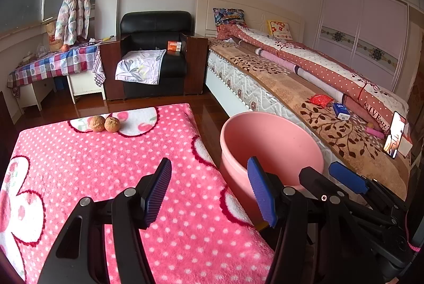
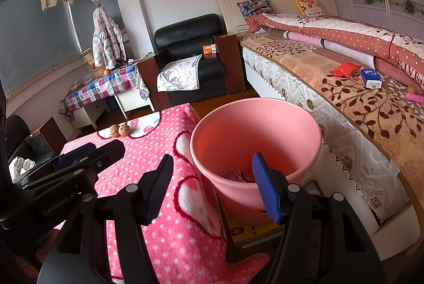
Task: Collect trash
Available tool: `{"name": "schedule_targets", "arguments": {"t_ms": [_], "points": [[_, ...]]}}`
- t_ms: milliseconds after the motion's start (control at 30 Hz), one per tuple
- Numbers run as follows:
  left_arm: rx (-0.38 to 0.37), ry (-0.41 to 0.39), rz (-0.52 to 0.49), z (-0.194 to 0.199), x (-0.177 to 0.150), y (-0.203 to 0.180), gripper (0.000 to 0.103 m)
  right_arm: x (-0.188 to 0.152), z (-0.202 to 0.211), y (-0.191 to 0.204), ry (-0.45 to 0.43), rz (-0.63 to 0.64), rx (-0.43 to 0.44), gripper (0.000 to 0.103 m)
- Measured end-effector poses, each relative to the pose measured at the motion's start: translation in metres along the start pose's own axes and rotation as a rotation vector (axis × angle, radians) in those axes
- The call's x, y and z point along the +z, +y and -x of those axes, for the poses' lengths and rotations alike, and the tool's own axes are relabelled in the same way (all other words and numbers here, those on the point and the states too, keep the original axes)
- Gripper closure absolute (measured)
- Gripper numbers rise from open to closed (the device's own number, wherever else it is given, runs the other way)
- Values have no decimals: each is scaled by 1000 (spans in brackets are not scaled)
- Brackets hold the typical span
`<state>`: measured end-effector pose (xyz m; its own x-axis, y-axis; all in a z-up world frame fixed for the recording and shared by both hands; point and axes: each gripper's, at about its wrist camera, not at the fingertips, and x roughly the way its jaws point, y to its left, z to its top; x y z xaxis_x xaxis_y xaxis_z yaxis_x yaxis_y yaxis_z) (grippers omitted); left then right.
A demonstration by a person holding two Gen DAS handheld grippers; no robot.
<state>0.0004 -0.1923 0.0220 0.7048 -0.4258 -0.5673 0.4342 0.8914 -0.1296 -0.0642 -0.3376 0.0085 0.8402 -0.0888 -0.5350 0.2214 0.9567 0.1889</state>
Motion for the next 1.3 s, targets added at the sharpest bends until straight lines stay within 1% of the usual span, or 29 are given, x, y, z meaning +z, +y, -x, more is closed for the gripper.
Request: {"name": "schedule_targets", "arguments": {"t_ms": [767, 1300], "points": [[1, 4, -1, 0, -1, 2, 45, -1, -2, 0, 8, 2, -1, 41], [16, 9, -7, -2, -4, 6, 45, -2, -1, 2, 13, 5, -1, 41]]}}
